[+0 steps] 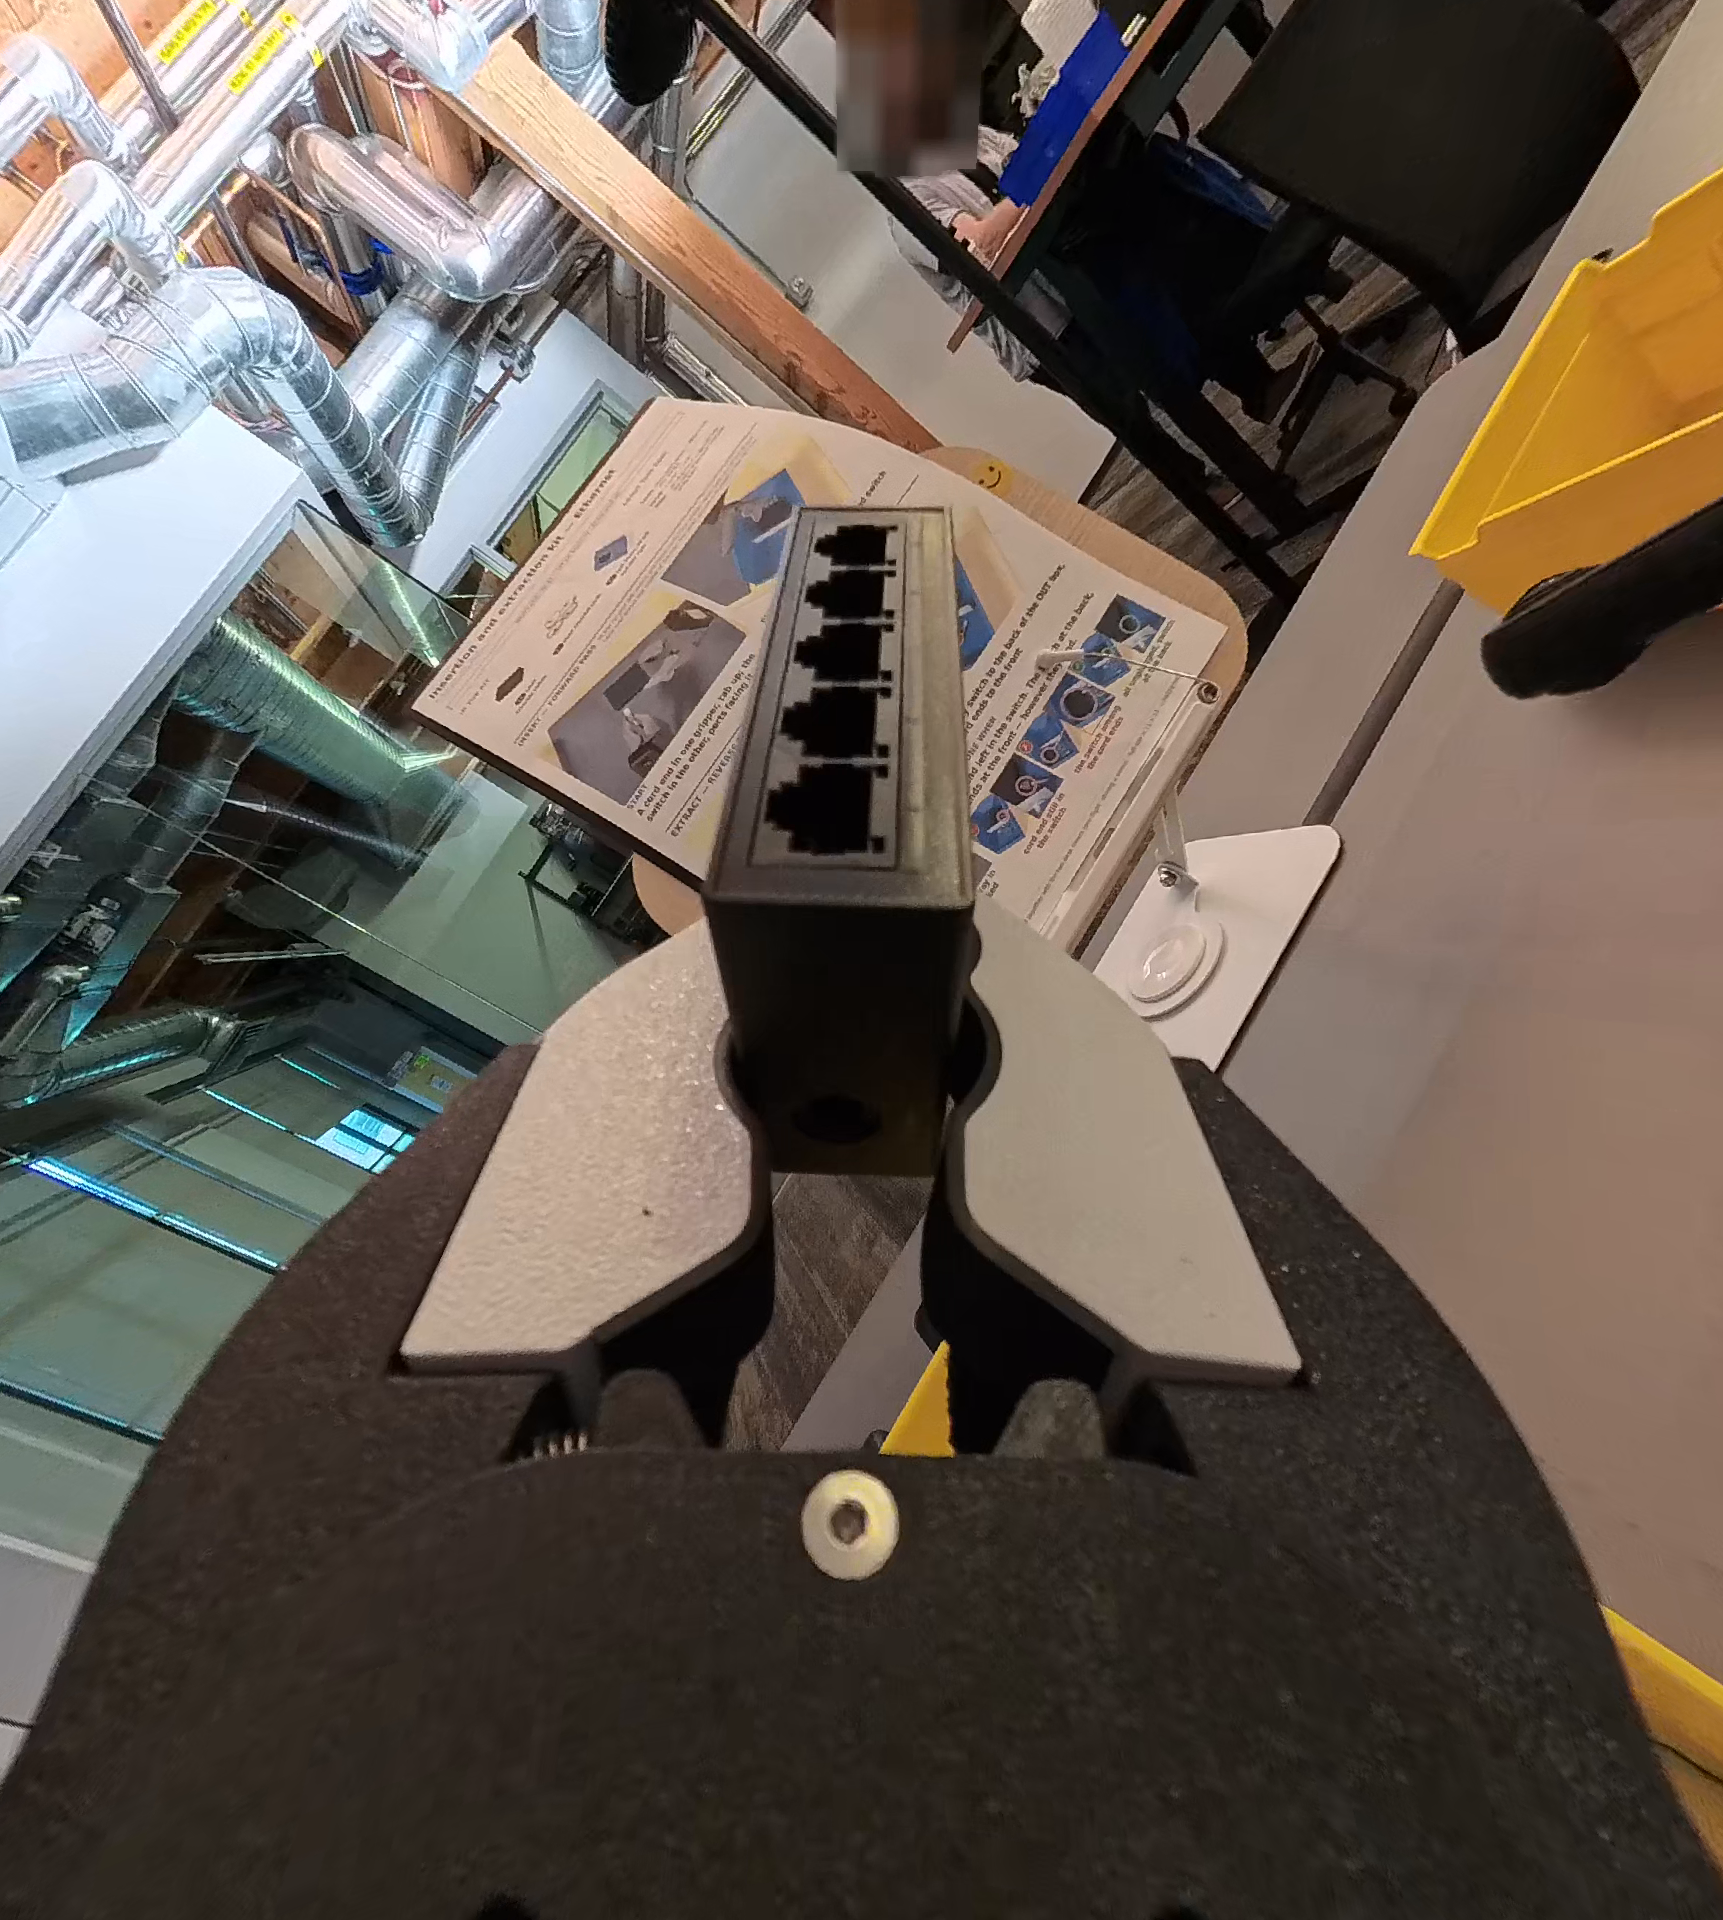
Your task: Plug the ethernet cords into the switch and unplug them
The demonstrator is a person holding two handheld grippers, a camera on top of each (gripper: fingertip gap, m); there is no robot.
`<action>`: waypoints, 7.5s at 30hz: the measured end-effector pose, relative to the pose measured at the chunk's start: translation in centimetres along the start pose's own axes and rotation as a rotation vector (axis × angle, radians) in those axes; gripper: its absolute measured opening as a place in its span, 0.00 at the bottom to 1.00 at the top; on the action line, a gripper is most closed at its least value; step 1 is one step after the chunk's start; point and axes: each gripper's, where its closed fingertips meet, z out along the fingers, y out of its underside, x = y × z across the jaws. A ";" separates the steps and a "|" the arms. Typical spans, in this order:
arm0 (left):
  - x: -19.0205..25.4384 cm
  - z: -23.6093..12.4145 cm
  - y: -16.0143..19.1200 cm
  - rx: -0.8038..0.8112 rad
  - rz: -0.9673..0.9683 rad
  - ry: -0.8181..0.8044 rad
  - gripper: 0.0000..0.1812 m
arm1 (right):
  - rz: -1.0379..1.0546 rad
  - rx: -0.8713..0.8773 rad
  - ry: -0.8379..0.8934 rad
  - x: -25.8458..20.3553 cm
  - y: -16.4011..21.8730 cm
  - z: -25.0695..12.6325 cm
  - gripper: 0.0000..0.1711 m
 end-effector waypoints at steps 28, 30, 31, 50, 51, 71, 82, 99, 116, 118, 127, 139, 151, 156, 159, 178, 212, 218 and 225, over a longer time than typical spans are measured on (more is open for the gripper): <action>-0.5 -0.2 0.3 -0.008 -0.004 -0.017 0.16 | -1.049 0.087 1.090 -0.7 -5.2 -11.7 0.05; -0.6 -0.3 0.2 -0.001 -0.010 -0.019 0.16 | -1.115 -0.001 1.086 0.1 -2.5 -8.7 0.05; -0.7 -0.4 0.2 0.001 -0.013 -0.020 0.16 | -1.146 -0.031 1.086 0.3 -1.3 -7.5 0.05; -0.2 0.1 0.4 -0.017 -0.002 -0.009 0.16 | -0.823 0.016 0.395 -5.0 5.3 0.5 0.19; -0.2 0.2 0.5 -0.019 -0.001 -0.009 0.16 | -0.814 0.024 0.367 -4.9 5.1 0.5 0.19; 0.7 0.8 0.5 -0.031 0.017 0.020 0.16 | -0.880 -0.043 0.097 -3.9 6.0 1.7 0.18; 1.2 1.2 0.5 -0.032 0.034 0.026 0.16 | -1.009 0.039 0.115 -4.7 5.0 1.1 0.08; 4.2 3.7 1.1 -0.091 0.212 0.038 0.16 | -0.754 0.818 0.320 -11.4 -10.1 -21.2 0.08; 9.6 7.0 3.0 -0.312 0.469 0.082 0.16 | -0.759 0.397 0.582 -5.6 -10.2 -16.1 0.08; 9.7 7.1 3.0 -0.319 0.490 0.080 0.16 | -0.763 0.394 0.576 -5.8 -10.2 -15.9 0.08; 10.3 7.0 3.3 -0.351 0.557 0.096 0.16 | -0.777 0.308 0.600 -5.5 -9.6 -14.5 0.08; 2.7 3.7 8.2 -0.517 0.434 -0.012 0.16 | -0.694 0.115 0.018 -5.3 -7.4 -1.6 0.08; 2.5 3.5 6.9 -0.467 0.411 -0.024 0.16 | -0.854 0.031 0.145 -3.1 -6.1 5.7 0.08; 3.1 3.8 6.6 -0.454 0.416 -0.011 0.16 | -1.034 0.042 0.245 -3.1 -6.2 5.7 0.09; 3.1 3.8 6.3 -0.446 0.413 -0.012 0.16 | -1.068 0.024 0.262 -2.6 -5.9 6.0 0.08; 3.4 3.9 5.3 -0.417 0.414 -0.010 0.16 | -0.345 0.022 -0.251 -2.2 -6.6 4.5 0.07; 3.4 3.9 4.5 -0.391 0.408 -0.012 0.16 | -0.206 -0.096 -0.407 -3.8 -5.5 6.1 0.08; 3.5 3.9 4.6 -0.392 0.410 -0.011 0.16 | -0.243 -0.112 -0.407 -3.8 -5.2 6.0 0.07; 2.7 3.6 5.2 -0.402 0.396 -0.027 0.16 | -0.426 0.031 -0.378 -5.0 -6.9 2.9 0.07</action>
